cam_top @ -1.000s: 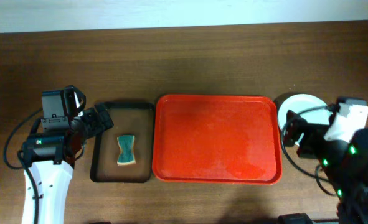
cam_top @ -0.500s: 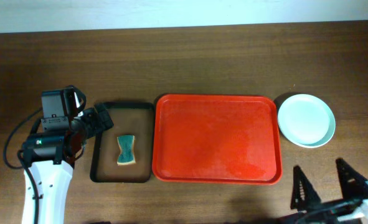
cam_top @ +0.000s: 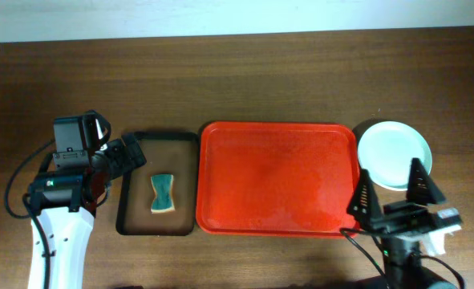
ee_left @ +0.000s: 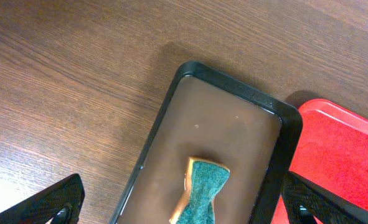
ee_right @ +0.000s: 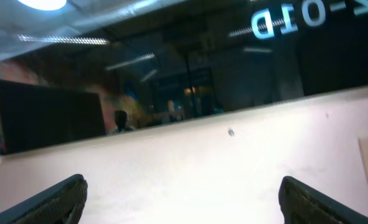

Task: Clean dirty plates on tray and stack at the side

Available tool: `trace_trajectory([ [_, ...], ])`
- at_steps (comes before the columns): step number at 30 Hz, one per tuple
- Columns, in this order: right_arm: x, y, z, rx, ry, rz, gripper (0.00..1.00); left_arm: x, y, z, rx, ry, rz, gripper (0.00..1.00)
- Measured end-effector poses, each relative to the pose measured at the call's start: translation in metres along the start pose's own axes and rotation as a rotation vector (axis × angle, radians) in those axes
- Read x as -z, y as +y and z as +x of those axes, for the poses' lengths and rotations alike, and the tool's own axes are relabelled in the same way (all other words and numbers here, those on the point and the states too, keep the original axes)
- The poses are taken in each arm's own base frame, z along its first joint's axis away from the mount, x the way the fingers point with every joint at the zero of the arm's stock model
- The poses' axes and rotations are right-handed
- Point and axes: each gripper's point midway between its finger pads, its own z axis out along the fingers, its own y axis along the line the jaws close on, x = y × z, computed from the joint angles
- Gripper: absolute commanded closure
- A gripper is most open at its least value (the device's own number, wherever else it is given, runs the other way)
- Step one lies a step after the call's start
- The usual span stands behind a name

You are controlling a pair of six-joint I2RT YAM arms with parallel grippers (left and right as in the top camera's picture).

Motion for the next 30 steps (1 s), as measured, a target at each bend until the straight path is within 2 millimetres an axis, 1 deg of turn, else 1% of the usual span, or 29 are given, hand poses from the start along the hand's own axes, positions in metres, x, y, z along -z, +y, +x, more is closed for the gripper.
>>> trace_trajectory([
  [3, 0.003, -0.011, 0.047, 0.004, 0.096, 0.030, 0.02, 0.000, 0.000, 0.000, 0.000, 0.000, 0.000, 0.01],
  [6, 0.010, -0.022, 0.096, 0.009, 0.209, 0.057, 0.02, 0.000, 0.000, 0.000, 0.000, 0.000, 0.000, 0.01],
  [7, 0.016, -0.027, 0.119, 0.013, 0.290, 0.073, 0.02, 0.000, 0.000, 0.000, 0.000, 0.000, 0.000, 0.01],
  [9, 0.035, -0.037, 0.164, 0.030, 0.476, 0.111, 0.02, 0.000, 0.000, 0.000, 0.000, 0.000, 0.000, 0.01],
  [10, 0.039, -0.039, 0.171, 0.043, 0.512, 0.113, 0.02, 0.000, 0.000, 0.000, 0.000, 0.000, 0.000, 0.01],
  [14, 0.039, -0.037, 0.172, 0.184, 0.523, 0.066, 0.01, 0.000, 0.000, 0.000, 0.000, 0.000, 0.000, 0.01],
  [17, 0.039, -0.036, 0.172, 0.233, 0.525, 0.049, 0.02, 0.000, 0.000, 0.000, 0.000, 0.000, 0.000, 0.01],
  [30, 0.039, -0.036, 0.172, 0.249, 0.527, 0.041, 0.02, 0.000, 0.000, 0.000, 0.000, 0.000, 0.000, 0.01],
])
